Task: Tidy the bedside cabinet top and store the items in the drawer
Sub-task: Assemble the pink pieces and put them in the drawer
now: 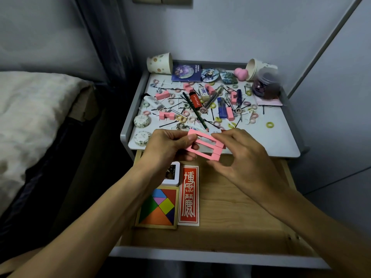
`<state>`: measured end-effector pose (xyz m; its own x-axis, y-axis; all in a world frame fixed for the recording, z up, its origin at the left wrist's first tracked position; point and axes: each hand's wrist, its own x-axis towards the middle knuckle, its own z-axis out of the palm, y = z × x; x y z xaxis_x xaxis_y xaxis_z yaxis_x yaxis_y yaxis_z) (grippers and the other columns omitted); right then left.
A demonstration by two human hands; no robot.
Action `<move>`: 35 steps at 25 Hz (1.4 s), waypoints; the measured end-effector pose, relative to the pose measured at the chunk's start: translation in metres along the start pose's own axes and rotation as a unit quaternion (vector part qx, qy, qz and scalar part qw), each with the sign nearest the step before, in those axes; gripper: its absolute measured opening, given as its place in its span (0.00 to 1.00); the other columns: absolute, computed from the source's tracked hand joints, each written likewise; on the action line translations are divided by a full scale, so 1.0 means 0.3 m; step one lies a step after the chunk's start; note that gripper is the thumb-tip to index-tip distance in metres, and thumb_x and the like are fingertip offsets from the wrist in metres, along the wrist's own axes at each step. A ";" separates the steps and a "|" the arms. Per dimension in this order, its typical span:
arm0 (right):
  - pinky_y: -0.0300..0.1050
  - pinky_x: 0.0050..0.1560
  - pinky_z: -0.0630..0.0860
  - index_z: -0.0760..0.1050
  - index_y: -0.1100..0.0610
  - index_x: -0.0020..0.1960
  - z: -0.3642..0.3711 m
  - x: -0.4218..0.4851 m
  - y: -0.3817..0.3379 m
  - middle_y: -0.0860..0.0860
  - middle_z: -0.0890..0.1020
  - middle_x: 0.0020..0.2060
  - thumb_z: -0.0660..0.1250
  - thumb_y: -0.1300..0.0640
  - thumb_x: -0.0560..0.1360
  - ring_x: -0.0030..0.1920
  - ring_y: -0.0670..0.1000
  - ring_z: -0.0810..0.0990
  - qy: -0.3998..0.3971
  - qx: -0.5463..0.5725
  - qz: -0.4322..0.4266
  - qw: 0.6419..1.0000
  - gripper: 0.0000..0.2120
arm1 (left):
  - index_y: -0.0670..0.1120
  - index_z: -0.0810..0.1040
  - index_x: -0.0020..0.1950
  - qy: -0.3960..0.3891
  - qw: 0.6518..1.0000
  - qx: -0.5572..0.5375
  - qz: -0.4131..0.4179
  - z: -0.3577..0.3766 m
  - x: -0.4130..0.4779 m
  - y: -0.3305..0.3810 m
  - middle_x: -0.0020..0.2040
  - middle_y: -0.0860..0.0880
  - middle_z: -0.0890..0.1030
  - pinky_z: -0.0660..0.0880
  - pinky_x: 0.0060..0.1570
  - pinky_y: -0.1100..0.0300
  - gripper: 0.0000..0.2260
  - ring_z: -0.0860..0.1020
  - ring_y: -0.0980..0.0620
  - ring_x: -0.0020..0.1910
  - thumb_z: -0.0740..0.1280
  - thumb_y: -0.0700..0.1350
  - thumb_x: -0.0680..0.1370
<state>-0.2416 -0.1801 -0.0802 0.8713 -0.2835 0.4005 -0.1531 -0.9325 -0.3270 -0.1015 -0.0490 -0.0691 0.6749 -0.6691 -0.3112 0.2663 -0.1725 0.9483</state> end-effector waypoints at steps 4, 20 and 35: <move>0.44 0.46 0.79 0.77 0.63 0.62 0.016 -0.007 -0.019 0.57 0.81 0.49 0.77 0.53 0.67 0.49 0.54 0.81 0.004 -0.028 -0.029 0.999 0.27 | 0.37 0.82 0.49 -0.015 0.999 0.012 -0.029 -0.027 -0.017 -0.002 0.41 0.40 0.85 0.78 0.31 0.66 0.07 0.80 0.52 0.30 0.66 0.39 0.78; 0.45 0.54 0.77 0.74 0.53 0.64 0.391 -0.109 -0.168 0.50 0.77 0.53 0.71 0.48 0.71 0.51 0.47 0.76 -0.362 0.070 -0.193 0.909 0.23 | 0.46 0.74 0.64 0.054 0.659 0.736 -0.148 -0.224 -0.021 -0.104 0.61 0.44 0.77 0.68 0.46 0.54 0.16 0.77 0.42 0.59 0.58 0.53 0.82; 0.52 0.51 0.80 0.68 0.63 0.69 0.510 -0.130 -0.207 0.61 0.79 0.56 0.65 0.64 0.76 0.53 0.60 0.81 -0.367 -0.030 -0.382 0.848 0.22 | 0.44 0.74 0.63 -0.003 0.684 0.712 -0.160 -0.221 0.012 -0.113 0.57 0.45 0.80 0.74 0.53 0.52 0.23 0.78 0.44 0.58 0.68 0.59 0.76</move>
<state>-0.1948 -0.0768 -0.2065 0.7791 0.6027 -0.1727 0.5816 -0.7976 -0.1599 -0.0625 0.0024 -0.1066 0.7350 -0.4339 -0.5210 -0.5424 -0.8374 -0.0678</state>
